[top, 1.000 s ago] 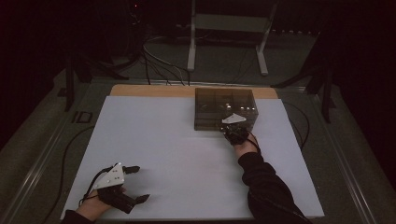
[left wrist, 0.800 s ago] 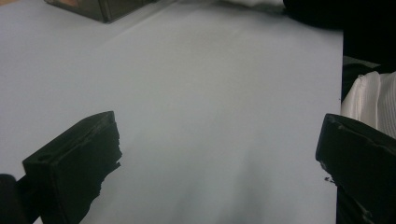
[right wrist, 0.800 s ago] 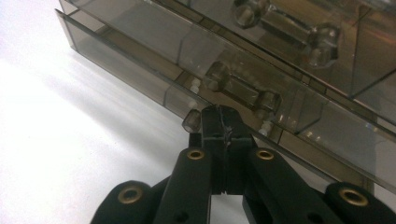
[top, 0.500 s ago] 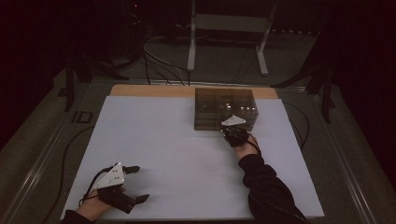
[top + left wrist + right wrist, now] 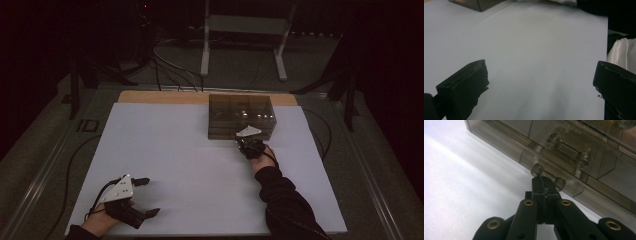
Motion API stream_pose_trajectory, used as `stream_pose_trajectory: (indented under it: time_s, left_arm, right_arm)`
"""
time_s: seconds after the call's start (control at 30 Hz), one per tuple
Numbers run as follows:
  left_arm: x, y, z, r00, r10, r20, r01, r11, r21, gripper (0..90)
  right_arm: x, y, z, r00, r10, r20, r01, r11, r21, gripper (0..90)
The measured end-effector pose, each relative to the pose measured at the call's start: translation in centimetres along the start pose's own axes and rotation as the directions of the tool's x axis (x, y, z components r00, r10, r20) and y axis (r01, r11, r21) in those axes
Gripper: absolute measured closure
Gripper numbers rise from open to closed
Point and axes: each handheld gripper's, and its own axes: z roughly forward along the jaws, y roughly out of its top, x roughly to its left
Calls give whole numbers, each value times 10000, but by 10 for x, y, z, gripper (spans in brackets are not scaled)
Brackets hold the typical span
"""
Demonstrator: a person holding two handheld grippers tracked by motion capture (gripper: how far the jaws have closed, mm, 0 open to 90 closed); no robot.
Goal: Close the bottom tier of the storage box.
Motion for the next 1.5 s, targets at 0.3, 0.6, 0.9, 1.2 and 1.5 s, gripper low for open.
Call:
stream_pose_trajectory:
  time_s: [0.3, 0.6, 0.9, 1.2, 1.5]
  left_arm:
    - [0, 0, 0, 10000, 12, 4, -12, 10000, 19, 1]
    - [0, 0, 0, 10000, -10, 13, 10, 10000, 5, 1]
    - [0, 0, 0, 10000, -9, 9, 9, 10000, 16, 1]
    - [0, 0, 0, 10000, -54, -6, 55, 10000, 11, 2]
    - [0, 0, 0, 10000, -16, -3, 16, 10000, 11, 1]
  right_arm:
    - [-4, 1, 2, 9999, 109, 58, -109, 9999, 29, 900]
    - [-7, 4, 3, 9999, 134, 102, -134, 9999, 4, 900]
    - [-10, 7, 4, 9998, 146, 103, -146, 9999, -46, 900]
    - [-9, 8, 4, 9998, 198, 92, -197, 9998, -19, 900]
    - [-2, 14, -4, 9999, 129, 83, -129, 9999, 24, 900]
